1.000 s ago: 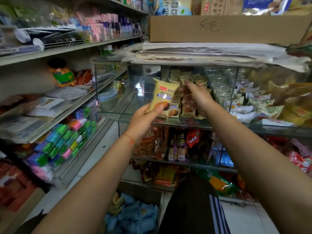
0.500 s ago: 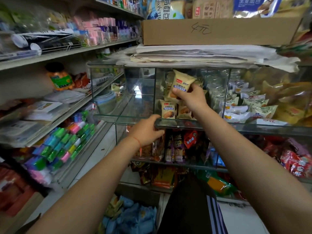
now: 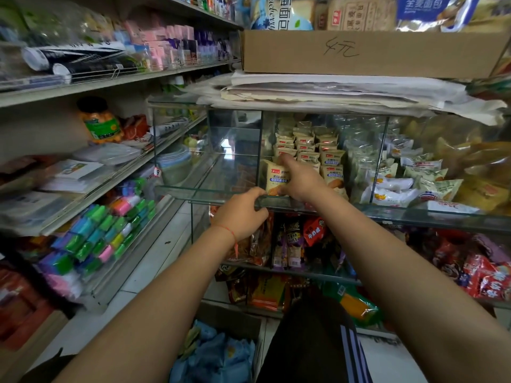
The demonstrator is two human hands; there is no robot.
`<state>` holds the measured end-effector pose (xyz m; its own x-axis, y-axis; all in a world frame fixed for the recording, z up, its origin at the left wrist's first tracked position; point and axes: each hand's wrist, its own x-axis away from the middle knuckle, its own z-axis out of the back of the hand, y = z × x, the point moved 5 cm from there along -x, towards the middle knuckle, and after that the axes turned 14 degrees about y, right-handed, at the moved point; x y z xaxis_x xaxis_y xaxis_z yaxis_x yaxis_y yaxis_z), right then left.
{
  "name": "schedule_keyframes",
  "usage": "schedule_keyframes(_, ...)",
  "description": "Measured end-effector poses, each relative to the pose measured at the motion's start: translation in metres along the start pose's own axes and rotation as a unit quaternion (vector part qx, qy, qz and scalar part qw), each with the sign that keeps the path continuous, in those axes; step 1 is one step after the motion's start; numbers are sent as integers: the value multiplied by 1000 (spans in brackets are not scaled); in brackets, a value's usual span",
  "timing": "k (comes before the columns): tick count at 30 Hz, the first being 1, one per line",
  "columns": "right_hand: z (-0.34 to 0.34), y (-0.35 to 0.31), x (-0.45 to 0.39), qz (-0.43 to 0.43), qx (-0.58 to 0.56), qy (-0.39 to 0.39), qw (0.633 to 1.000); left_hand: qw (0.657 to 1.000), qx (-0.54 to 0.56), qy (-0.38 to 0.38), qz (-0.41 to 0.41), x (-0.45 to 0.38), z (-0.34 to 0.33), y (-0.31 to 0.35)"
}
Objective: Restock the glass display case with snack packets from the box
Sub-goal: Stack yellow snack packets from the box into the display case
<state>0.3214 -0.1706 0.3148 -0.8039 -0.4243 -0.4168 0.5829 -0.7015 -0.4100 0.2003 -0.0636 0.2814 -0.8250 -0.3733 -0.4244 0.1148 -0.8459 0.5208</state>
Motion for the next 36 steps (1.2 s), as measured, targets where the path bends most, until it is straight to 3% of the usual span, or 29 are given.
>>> schedule_keyframes(5, -3, -7, -6, 33, 110, 9, 993, 1000, -2, -8, 11, -2, 0, -3)
schedule_keyframes(10, 2, -4, -7, -5, 61, -8, 998, 999, -31, -34, 7, -7, 5, 4)
schedule_keyframes(12, 9, -6, -2, -17, 59, 26, 998, 997, -6, -74, 14, -6, 5, 3)
schedule_keyframes(14, 21, -18, 8, 24, 95, 125, 987, 994, 54, -93, 20, -1, 8, 2)
schedule_keyframes(17, 36, -58, 38, 180, 106, 305, 929, 988, 147, 39, 25, 3, 29, -12)
schedule_keyframes(19, 23, -87, 59, 271, 76, 322, 904, 977, 148, 144, 51, 9, 43, -40)
schedule_keyframes(22, -40, -118, 84, 346, 34, 240, 906, 968, 102, 175, 149, 34, 38, -111)
schedule_keyframes(24, -99, -126, 99, 344, 7, 149, 927, 966, 49, 126, 222, 61, 20, -171)
schedule_keyframes(26, -167, -124, 114, 297, 15, 16, 955, 955, 4, 56, 291, 96, 2, -228)
schedule_keyframes(28, -235, -117, 136, 251, 39, -121, 960, 936, -19, -18, 351, 135, -17, -282)
schedule_keyframes(32, -352, -103, 186, 194, 55, -312, 928, 889, -65, -131, 434, 201, -54, -372)
schedule_keyframes(36, -444, -90, 220, 171, 69, -420, 889, 864, -98, -249, 426, 232, -105, -432)
